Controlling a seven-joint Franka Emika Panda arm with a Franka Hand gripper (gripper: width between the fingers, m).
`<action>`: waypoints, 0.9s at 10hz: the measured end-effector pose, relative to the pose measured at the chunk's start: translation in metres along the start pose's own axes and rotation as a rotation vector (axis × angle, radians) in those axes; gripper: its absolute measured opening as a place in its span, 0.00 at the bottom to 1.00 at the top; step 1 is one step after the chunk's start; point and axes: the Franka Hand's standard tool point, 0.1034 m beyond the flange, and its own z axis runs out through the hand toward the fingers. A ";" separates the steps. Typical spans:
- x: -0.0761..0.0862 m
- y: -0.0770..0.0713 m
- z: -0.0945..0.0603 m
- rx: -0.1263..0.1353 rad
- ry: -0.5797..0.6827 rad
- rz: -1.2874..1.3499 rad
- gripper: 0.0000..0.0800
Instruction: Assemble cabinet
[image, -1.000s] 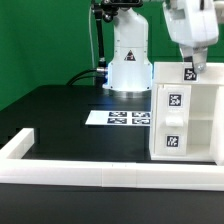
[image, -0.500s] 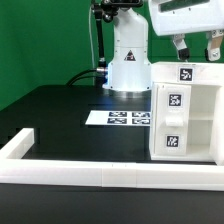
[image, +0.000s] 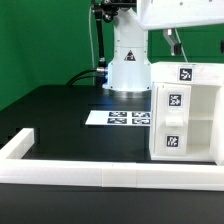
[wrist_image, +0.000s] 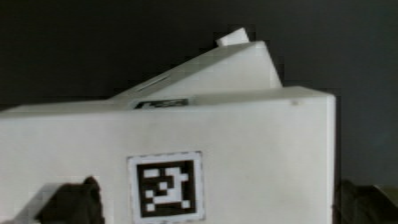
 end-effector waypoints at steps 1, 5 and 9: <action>0.000 0.000 0.000 0.001 0.000 -0.057 0.81; 0.004 0.002 -0.003 -0.036 0.011 -0.482 0.81; 0.008 0.000 -0.002 -0.050 0.032 -0.933 0.81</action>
Offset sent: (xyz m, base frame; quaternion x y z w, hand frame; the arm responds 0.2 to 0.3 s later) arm 0.0000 0.0000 0.0000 0.0000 0.0000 -0.1938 0.9810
